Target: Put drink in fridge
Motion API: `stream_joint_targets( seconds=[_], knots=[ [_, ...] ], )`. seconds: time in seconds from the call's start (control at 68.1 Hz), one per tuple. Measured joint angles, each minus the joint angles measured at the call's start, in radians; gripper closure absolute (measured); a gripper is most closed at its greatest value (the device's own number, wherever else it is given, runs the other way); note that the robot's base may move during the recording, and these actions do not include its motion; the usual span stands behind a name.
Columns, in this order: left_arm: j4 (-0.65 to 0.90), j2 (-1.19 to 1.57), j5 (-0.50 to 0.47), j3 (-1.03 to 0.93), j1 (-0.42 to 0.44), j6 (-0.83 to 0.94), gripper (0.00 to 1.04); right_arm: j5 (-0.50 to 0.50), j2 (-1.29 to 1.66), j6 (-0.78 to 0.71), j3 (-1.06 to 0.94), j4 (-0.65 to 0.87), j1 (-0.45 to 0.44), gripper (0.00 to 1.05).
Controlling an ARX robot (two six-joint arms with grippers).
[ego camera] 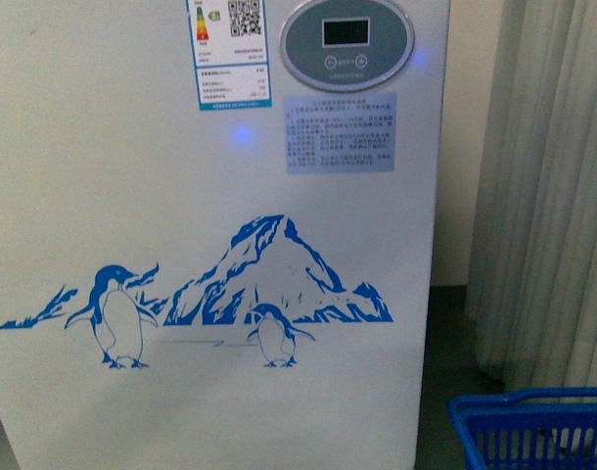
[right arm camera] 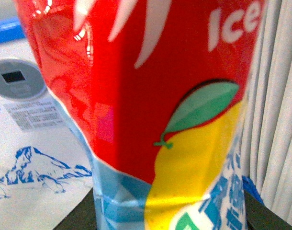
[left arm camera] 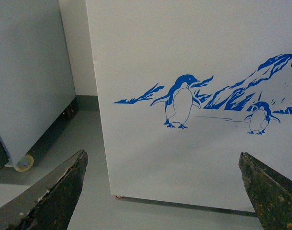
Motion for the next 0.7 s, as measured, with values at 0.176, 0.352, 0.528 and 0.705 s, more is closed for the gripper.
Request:
stream_joint_targets(
  seconds=[0.176, 0.352, 0.528, 0.705],
  knots=[
    [0.000, 0.000, 0.000, 0.000, 0.000, 0.000, 0.08, 0.094, -0.107, -0.027, -0.016, 0.061, 0.160, 0.65],
    [0.000, 0.000, 0.000, 0.000, 0.000, 0.000, 0.08, 0.104, -0.110, -0.041, -0.032, 0.063, 0.175, 0.65],
    [0.000, 0.000, 0.000, 0.000, 0.000, 0.000, 0.08, 0.112, -0.101, -0.042, -0.037, 0.063, 0.175, 0.65],
    [0.000, 0.000, 0.000, 0.000, 0.000, 0.000, 0.08, 0.105, -0.099, -0.045, -0.039, 0.063, 0.176, 0.65]
  ],
)
